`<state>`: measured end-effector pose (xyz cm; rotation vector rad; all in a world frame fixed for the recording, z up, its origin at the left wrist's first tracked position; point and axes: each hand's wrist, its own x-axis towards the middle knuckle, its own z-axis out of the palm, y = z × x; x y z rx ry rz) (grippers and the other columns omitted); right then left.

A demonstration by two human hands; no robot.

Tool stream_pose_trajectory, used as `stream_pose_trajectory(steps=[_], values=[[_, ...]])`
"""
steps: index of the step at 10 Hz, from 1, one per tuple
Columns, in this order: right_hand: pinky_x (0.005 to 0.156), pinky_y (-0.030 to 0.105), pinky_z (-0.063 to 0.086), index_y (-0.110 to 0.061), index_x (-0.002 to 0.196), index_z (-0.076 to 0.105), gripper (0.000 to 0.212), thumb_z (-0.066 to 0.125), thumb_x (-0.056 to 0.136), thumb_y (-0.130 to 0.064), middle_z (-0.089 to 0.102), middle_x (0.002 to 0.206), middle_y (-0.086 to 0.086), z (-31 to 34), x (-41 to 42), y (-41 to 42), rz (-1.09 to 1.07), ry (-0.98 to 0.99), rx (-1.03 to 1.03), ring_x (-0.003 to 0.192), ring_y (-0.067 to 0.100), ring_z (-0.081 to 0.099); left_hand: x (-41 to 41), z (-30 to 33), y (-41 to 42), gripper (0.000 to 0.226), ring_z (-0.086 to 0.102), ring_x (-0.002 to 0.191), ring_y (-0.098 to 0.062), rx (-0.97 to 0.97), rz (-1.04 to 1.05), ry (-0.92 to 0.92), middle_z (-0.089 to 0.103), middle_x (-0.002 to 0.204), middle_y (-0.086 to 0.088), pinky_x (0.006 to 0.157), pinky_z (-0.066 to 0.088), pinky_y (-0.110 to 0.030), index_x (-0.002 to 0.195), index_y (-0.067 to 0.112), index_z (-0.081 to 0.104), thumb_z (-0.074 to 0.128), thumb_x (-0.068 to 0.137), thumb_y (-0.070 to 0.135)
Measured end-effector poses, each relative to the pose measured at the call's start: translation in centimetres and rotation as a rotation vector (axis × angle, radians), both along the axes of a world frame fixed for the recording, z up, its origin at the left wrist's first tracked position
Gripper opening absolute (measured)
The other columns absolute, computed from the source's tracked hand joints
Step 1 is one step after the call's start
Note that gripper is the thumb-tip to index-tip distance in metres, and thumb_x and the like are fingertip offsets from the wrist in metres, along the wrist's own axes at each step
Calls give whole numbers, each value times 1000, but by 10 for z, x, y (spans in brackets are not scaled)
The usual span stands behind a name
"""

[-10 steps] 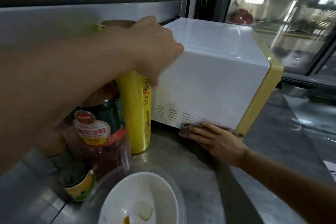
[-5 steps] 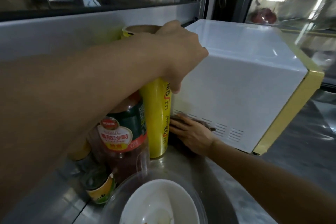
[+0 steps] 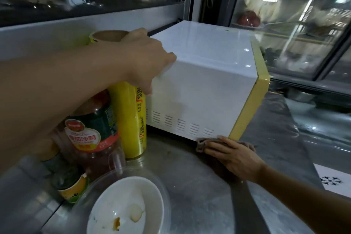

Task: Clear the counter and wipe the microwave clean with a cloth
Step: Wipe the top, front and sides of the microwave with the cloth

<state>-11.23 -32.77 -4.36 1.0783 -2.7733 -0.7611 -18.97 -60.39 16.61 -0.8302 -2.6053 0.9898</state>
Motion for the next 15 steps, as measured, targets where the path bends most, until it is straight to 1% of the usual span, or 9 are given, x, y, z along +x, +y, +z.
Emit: stream_pose_trajectory(steps=[2,3,5,7,8,9,10,13,15], values=[[110,38,7,-35,108,68,42,65,66,-34,60,123,-19,-7,12,28,-20,89,140,118,4,55,3,1,1,81,52,106,-19,35,-22,-33,57,118,5,85,34,-38,130,29,32,64,64,62],[110,43,25,-27,91,75,50,87,42,-29,67,117,-11,-8,29,44,-46,120,54,112,14,61,3,1,3,81,51,105,-19,53,-31,-44,56,116,7,85,33,-38,130,29,32,65,63,60],[91,45,51,-6,125,57,55,55,73,13,42,141,0,19,71,37,-257,316,-761,137,23,29,6,1,3,89,49,113,-18,53,-1,-38,51,128,7,89,32,-38,136,28,25,65,64,63],[105,39,43,-15,135,46,41,41,95,-18,25,147,-17,94,64,-15,-551,233,-1737,126,-1,40,10,6,6,84,48,110,-17,66,-5,-67,51,122,9,84,30,-36,134,29,27,65,66,61],[66,1,47,-16,140,39,48,32,93,-6,21,143,-21,108,55,-27,-577,112,-2046,93,-31,43,9,4,6,87,48,111,-17,62,-2,-60,50,125,8,89,32,-37,138,28,23,64,67,60],[85,20,51,-27,136,42,57,37,80,-15,27,148,-17,108,56,-23,-635,97,-2224,115,-4,48,7,2,4,93,48,112,-17,57,-12,-38,48,127,8,90,31,-38,142,28,16,63,67,60],[105,49,40,-22,138,39,66,44,72,-19,29,150,1,108,50,-8,-771,126,-2202,130,24,42,4,-1,2,89,50,109,-16,73,-35,-24,50,124,9,87,31,-37,138,29,22,64,66,59],[73,30,57,-22,98,56,37,81,70,-21,68,96,1,104,12,-30,-840,458,-1848,82,9,64,4,-6,1,91,51,111,-18,85,-38,18,50,130,4,94,31,-41,139,26,19,64,66,58],[72,32,38,-12,94,54,29,66,81,-35,55,91,2,101,3,-18,-766,564,-1387,88,20,48,4,-13,1,88,52,108,-17,59,-85,118,52,122,6,88,33,-37,139,23,20,61,70,61]])
